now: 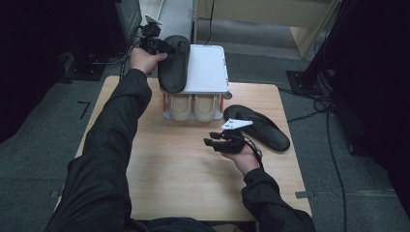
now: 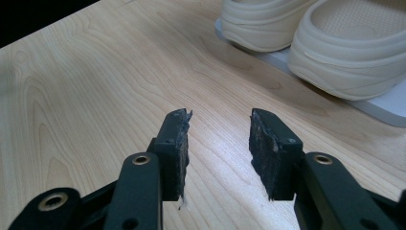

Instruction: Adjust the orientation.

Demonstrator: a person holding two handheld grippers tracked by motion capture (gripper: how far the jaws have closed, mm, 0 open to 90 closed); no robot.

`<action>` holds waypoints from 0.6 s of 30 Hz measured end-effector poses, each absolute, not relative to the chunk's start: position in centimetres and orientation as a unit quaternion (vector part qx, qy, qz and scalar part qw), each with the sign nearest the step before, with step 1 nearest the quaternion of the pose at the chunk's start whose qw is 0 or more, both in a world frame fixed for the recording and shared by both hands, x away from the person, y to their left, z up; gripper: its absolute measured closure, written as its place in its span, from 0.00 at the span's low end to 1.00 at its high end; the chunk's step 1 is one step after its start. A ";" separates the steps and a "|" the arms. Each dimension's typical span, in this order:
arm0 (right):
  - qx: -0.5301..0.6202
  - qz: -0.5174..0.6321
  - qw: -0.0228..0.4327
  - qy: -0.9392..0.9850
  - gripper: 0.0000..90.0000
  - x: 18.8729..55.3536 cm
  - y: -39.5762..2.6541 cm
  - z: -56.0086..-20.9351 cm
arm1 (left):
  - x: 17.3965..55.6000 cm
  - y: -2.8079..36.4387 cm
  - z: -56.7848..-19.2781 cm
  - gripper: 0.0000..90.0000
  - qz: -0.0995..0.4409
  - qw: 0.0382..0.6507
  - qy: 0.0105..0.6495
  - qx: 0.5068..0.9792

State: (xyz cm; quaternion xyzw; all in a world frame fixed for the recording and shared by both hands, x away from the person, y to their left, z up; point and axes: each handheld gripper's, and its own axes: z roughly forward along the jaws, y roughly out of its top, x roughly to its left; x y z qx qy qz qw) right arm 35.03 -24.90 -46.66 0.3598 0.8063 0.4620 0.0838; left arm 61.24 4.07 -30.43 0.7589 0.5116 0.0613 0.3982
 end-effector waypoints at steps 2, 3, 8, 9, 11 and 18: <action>0.361 0.463 0.085 0.805 0.65 34.9 -25.0 -46.7 | 61.4 3.8 -30.8 0.76 0.060 0.395 0.512 0.760; 0.362 0.462 0.086 0.805 0.65 34.9 -25.1 -46.7 | 61.5 3.7 -31.0 0.76 0.059 0.394 0.511 0.762; 0.369 0.461 0.087 0.803 0.65 34.9 -25.4 -46.7 | 61.7 3.3 -31.7 0.76 0.050 0.399 0.511 0.760; 0.369 0.461 0.087 0.802 0.65 34.8 -25.4 -46.7 | 61.7 3.2 -31.8 0.76 0.049 0.400 0.511 0.759; 0.369 0.461 0.088 0.802 0.65 34.8 -25.4 -46.7 | 61.8 3.2 -31.8 0.76 0.049 0.401 0.510 0.759; 0.366 0.460 0.089 0.804 0.65 34.9 -25.3 -46.8 | 61.7 3.2 -31.9 0.75 0.049 0.399 0.506 0.763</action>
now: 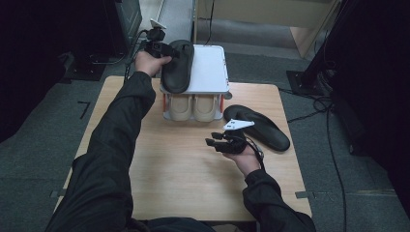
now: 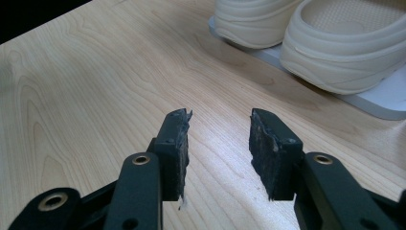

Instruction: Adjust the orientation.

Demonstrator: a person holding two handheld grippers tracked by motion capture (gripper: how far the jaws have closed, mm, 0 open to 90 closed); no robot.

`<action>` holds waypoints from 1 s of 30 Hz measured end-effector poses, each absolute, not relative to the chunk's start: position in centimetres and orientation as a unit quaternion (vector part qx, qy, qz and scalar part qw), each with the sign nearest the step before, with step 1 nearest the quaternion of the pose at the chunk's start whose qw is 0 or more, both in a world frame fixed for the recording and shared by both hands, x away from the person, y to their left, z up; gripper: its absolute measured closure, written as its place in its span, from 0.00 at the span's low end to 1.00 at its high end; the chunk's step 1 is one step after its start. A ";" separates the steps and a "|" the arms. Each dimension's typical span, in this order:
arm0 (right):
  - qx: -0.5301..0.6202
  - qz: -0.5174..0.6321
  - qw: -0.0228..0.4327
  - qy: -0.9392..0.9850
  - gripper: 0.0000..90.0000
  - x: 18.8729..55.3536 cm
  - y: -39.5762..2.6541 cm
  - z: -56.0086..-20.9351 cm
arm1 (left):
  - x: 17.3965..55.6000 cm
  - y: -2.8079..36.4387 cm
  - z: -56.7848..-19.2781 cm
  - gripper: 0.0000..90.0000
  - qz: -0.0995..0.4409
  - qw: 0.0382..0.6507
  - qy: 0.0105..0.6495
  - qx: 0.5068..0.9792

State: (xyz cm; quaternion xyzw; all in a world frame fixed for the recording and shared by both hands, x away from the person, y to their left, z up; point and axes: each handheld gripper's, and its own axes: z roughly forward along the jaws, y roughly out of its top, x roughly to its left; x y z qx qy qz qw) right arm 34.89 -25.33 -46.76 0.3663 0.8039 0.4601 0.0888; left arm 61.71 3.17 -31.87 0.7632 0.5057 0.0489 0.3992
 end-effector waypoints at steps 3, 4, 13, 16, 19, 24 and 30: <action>0.367 0.461 0.090 0.803 0.65 34.9 -25.4 -46.7 | 61.7 3.2 -31.7 0.75 0.052 0.397 0.502 0.767; 0.368 0.462 0.091 0.802 0.65 34.9 -25.4 -46.7 | 61.6 3.2 -31.7 0.74 0.053 0.395 0.500 0.769; 0.379 0.469 0.090 0.793 0.63 35.2 -26.3 -46.4 | 60.9 4.0 -30.9 0.63 0.055 0.394 0.491 0.775; 0.381 0.467 0.097 0.792 0.63 35.4 -27.0 -46.1 | 60.3 4.6 -30.4 0.62 0.061 0.395 0.487 0.777; 0.382 0.463 0.104 0.793 0.64 35.8 -27.9 -45.7 | 59.7 5.4 -30.1 0.61 0.059 0.402 0.486 0.774; 0.392 0.450 0.122 0.793 0.65 36.1 -29.6 -45.6 | 58.3 7.0 -29.9 0.61 0.073 0.403 0.478 0.777; 0.410 0.445 0.136 0.784 0.67 36.2 -32.1 -45.5 | 56.7 8.3 -29.9 0.59 0.086 0.394 0.466 0.788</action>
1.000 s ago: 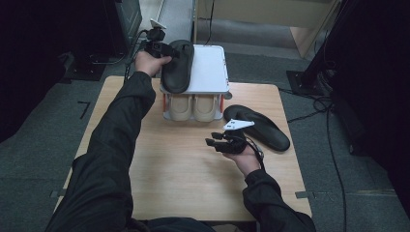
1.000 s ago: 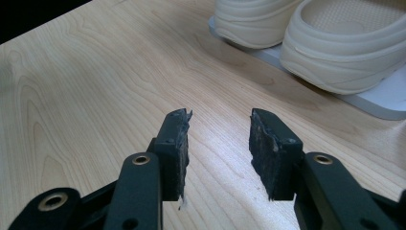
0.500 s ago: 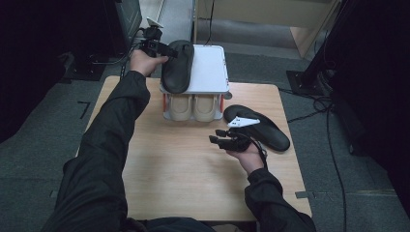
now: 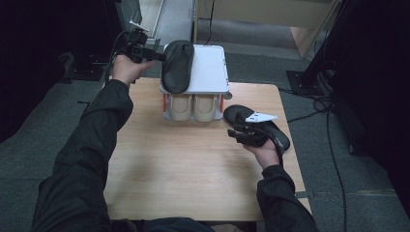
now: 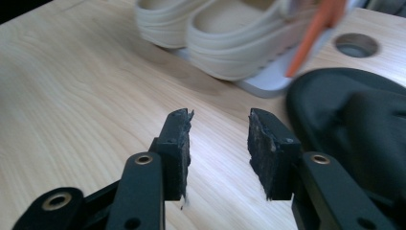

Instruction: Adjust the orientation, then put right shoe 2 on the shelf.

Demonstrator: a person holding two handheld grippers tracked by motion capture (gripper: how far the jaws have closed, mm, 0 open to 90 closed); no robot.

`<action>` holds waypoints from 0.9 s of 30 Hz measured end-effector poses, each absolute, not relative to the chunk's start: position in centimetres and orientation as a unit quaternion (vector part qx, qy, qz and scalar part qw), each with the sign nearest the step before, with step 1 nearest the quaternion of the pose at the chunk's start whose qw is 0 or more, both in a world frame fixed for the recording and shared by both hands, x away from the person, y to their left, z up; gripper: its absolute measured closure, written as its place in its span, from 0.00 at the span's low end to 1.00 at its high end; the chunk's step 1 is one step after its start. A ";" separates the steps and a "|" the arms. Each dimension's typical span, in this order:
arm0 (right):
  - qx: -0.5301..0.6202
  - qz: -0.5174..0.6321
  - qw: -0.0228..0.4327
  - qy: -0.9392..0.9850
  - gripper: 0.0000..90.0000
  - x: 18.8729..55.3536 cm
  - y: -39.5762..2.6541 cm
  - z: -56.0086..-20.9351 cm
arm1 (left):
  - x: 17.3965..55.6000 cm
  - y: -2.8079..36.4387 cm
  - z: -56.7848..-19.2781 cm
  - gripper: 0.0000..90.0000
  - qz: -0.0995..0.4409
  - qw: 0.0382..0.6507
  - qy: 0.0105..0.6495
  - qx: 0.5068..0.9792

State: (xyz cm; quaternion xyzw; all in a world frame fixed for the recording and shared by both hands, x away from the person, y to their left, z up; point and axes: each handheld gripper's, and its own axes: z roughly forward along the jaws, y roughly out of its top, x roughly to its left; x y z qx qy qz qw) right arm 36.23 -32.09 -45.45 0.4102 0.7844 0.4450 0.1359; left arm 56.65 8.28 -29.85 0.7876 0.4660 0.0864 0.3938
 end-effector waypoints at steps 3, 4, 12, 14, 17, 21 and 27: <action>0.417 0.442 0.145 0.781 0.70 36.2 -33.6 -45.4 | 55.9 8.8 -29.9 0.58 0.093 0.398 0.461 0.787; 0.419 0.441 0.149 0.780 0.70 36.2 -34.1 -45.4 | 55.7 9.1 -29.9 0.59 0.090 0.400 0.464 0.785; 0.460 0.436 0.158 0.757 0.80 36.3 -37.3 -45.6 | 54.2 10.7 -30.6 0.59 0.096 0.394 0.466 0.786; 0.467 0.431 0.160 0.756 0.83 36.4 -37.8 -45.5 | 53.8 11.1 -30.9 0.59 0.096 0.399 0.466 0.784; 0.472 0.425 0.171 0.753 0.85 36.7 -38.6 -45.5 | 53.3 11.8 -31.3 0.59 0.098 0.398 0.471 0.781; 0.492 0.417 0.173 0.744 0.87 37.3 -39.8 -45.9 | 52.5 12.8 -32.0 0.60 0.097 0.401 0.475 0.777; 0.496 0.400 0.182 0.749 0.87 38.1 -41.1 -46.7 | 51.5 14.0 -33.3 0.60 0.097 0.404 0.475 0.776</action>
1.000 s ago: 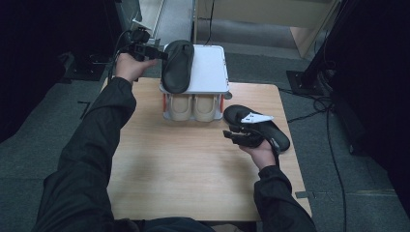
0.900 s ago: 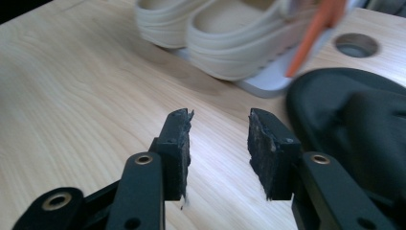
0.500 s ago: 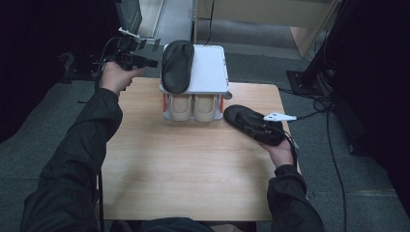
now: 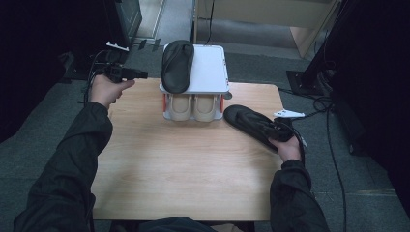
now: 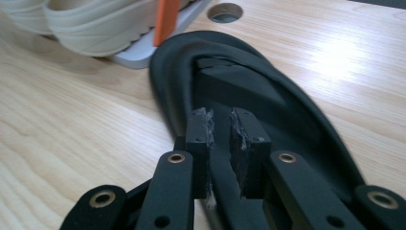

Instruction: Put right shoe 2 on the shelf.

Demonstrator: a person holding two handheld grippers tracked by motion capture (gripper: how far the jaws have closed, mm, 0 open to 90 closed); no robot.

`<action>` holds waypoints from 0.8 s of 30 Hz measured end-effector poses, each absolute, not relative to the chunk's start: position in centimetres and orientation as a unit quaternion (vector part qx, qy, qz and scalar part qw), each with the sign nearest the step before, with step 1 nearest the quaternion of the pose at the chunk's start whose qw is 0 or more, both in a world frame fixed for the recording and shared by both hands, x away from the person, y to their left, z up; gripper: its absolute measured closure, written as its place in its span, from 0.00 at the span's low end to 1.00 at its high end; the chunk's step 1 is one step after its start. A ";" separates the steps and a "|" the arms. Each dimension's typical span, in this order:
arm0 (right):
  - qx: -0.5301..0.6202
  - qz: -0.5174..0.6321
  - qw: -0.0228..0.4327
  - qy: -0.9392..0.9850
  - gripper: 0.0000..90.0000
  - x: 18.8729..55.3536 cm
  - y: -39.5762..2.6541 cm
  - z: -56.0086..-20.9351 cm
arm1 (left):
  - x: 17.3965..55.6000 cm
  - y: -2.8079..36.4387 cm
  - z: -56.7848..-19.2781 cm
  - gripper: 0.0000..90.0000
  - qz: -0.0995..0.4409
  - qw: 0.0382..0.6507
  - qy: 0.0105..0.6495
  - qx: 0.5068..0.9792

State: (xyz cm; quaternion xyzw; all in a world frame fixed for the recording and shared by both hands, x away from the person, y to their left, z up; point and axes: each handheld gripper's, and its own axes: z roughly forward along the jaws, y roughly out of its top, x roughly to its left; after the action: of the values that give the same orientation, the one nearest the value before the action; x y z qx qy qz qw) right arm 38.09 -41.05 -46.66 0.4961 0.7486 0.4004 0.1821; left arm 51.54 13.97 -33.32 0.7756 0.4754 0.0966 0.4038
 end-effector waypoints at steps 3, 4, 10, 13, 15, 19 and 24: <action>0.500 0.395 0.180 0.749 0.88 38.4 -41.6 -47.1 | 51.0 14.3 -34.1 0.60 0.097 0.404 0.476 0.775; 0.503 0.390 0.175 0.751 0.88 38.5 -41.7 -47.3 | 50.8 14.3 -34.4 0.60 0.098 0.404 0.475 0.776; 0.495 0.368 0.189 0.764 0.83 38.4 -41.8 -48.1 | 50.0 14.4 -35.7 0.60 0.102 0.402 0.469 0.780; 0.495 0.364 0.183 0.767 0.85 38.5 -42.0 -48.6 | 49.5 14.3 -36.4 0.60 0.104 0.402 0.464 0.782; 0.500 0.367 0.176 0.764 0.87 38.6 -42.1 -48.6 | 49.2 14.3 -36.9 0.60 0.101 0.405 0.461 0.783; 0.498 0.362 0.170 0.769 0.88 38.5 -41.7 -48.5 | 48.7 14.3 -38.1 0.60 0.099 0.406 0.464 0.781; 0.490 0.360 0.161 0.777 0.88 38.3 -41.0 -48.3 | 48.0 14.1 -39.1 0.60 0.101 0.401 0.459 0.786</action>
State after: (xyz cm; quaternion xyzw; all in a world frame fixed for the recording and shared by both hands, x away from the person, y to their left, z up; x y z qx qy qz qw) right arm 38.26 -40.97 -48.28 0.4899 0.7772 0.3603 0.1615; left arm 47.99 14.05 -39.15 0.7860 0.4591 0.1009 0.4015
